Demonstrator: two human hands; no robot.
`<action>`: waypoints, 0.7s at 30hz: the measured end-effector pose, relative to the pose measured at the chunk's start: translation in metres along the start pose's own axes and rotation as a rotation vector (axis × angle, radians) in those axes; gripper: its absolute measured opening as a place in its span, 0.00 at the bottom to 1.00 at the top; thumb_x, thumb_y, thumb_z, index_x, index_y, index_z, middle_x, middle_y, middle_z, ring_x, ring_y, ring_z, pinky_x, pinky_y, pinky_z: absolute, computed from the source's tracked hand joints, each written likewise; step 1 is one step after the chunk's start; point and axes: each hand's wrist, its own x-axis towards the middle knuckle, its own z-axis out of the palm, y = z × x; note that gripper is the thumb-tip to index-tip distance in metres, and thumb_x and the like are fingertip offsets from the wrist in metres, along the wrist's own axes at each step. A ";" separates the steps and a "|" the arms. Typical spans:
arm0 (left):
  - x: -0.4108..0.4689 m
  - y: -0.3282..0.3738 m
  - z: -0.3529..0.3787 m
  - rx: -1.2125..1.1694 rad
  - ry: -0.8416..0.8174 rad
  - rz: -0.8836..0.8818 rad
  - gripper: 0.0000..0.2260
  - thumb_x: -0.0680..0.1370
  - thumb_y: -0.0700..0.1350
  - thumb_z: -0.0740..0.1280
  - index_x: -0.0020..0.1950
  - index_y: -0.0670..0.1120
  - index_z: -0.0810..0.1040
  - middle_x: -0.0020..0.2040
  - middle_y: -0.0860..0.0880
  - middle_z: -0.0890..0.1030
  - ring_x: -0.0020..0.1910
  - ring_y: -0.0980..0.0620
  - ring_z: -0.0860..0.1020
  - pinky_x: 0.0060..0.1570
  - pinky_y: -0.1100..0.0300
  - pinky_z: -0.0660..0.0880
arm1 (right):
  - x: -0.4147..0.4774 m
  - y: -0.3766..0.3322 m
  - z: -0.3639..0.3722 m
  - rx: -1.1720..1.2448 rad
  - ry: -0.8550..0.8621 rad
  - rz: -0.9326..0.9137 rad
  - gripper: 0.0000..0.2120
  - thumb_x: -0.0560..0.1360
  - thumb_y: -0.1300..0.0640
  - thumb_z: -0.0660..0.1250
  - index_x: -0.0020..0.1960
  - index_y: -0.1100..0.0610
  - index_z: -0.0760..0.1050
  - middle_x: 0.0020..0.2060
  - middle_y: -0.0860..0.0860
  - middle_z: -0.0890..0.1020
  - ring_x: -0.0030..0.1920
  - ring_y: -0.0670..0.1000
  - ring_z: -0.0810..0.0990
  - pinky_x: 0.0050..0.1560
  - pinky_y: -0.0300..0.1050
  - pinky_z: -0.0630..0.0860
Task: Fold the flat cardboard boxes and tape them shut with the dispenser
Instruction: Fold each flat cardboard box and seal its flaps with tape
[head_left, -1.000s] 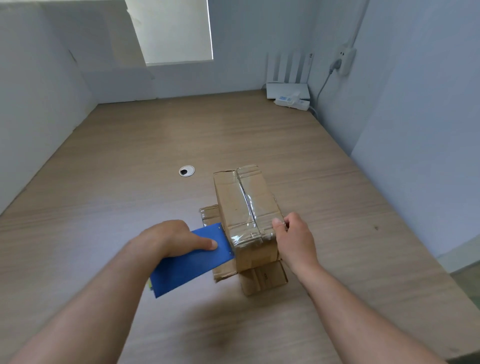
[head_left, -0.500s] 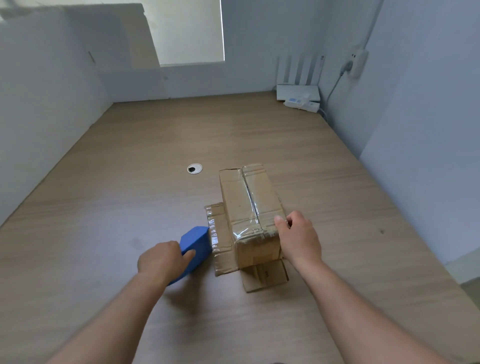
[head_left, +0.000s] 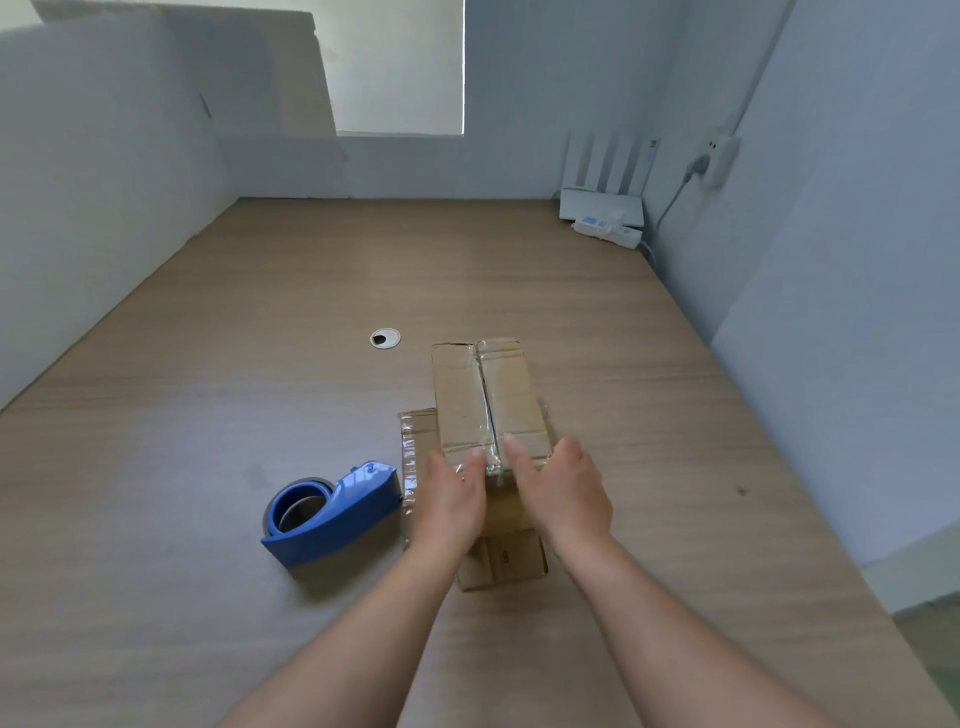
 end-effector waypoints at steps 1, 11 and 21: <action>0.001 0.000 0.002 0.024 0.028 -0.026 0.26 0.81 0.60 0.54 0.73 0.44 0.62 0.68 0.43 0.72 0.66 0.42 0.71 0.65 0.47 0.69 | -0.001 -0.002 0.001 -0.045 -0.005 0.010 0.33 0.73 0.31 0.59 0.59 0.60 0.68 0.59 0.56 0.75 0.63 0.59 0.71 0.54 0.51 0.71; -0.002 -0.003 -0.006 -0.029 0.044 0.043 0.22 0.83 0.55 0.49 0.68 0.43 0.69 0.64 0.42 0.75 0.60 0.45 0.72 0.58 0.53 0.68 | 0.025 0.024 -0.019 0.153 -0.141 -0.227 0.20 0.81 0.49 0.58 0.32 0.54 0.63 0.31 0.49 0.70 0.41 0.55 0.72 0.37 0.47 0.60; 0.001 -0.004 -0.024 0.760 -0.010 0.228 0.36 0.68 0.71 0.48 0.60 0.43 0.65 0.51 0.42 0.81 0.50 0.44 0.79 0.38 0.58 0.68 | 0.045 0.029 -0.038 -0.494 -0.170 -0.771 0.28 0.75 0.33 0.55 0.54 0.58 0.71 0.53 0.56 0.80 0.53 0.57 0.78 0.43 0.47 0.65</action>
